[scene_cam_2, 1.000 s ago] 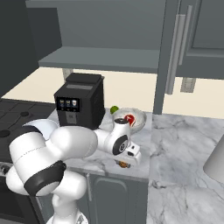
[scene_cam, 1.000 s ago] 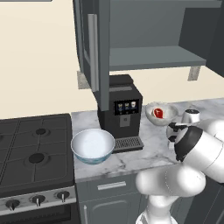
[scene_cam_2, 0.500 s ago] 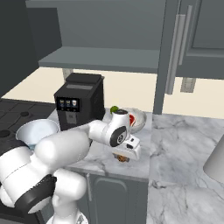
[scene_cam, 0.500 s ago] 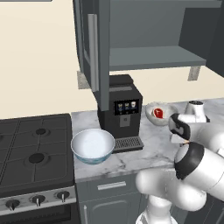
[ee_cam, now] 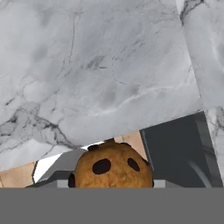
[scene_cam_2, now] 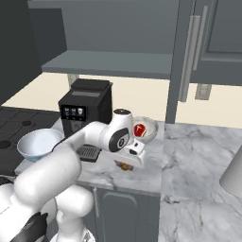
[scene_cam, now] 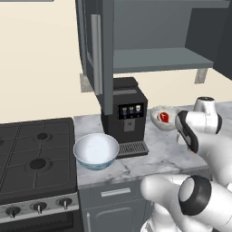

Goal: Pick both bowls and place them on the counter. Then place the steak in one bowl and place the cookie dough ball in the other bowl.

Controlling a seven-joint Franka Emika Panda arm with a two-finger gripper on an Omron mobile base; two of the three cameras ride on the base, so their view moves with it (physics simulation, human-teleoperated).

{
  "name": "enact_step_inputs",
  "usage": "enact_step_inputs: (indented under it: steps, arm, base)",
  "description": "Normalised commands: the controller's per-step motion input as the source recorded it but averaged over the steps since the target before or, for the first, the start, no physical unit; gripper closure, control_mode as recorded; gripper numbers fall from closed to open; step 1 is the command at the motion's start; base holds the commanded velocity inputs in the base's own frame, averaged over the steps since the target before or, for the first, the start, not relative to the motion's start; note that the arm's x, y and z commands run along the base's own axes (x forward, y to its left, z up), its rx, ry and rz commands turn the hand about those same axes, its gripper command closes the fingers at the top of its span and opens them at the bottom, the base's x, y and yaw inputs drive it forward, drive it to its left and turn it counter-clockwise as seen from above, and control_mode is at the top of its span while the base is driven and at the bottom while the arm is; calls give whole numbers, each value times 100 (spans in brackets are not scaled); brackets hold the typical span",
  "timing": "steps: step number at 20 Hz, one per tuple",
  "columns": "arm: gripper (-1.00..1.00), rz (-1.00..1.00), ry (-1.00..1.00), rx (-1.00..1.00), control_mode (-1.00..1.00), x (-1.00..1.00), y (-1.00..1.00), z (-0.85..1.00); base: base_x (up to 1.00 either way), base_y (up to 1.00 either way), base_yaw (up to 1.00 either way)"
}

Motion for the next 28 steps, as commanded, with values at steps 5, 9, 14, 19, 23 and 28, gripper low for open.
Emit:
enact_step_inputs:
  steps: [5,9,14,19,23,28]
  arm:
    - [100,3,-3,0,-100,-24,15,50]
    - [100,3,-1,0,-100,-29,8,50]
    - [100,1,-5,0,-100,-39,27,37]
    - [100,8,-14,0,-100,-32,41,24]
    - [100,10,-14,0,-100,-30,42,21]
    - [100,7,-13,0,-100,-22,42,28]
  base:
    - [0,0,0]
    - [0,0,0]
    - [0,0,0]
    - [0,0,0]
    - [0,0,0]
    - [0,0,0]
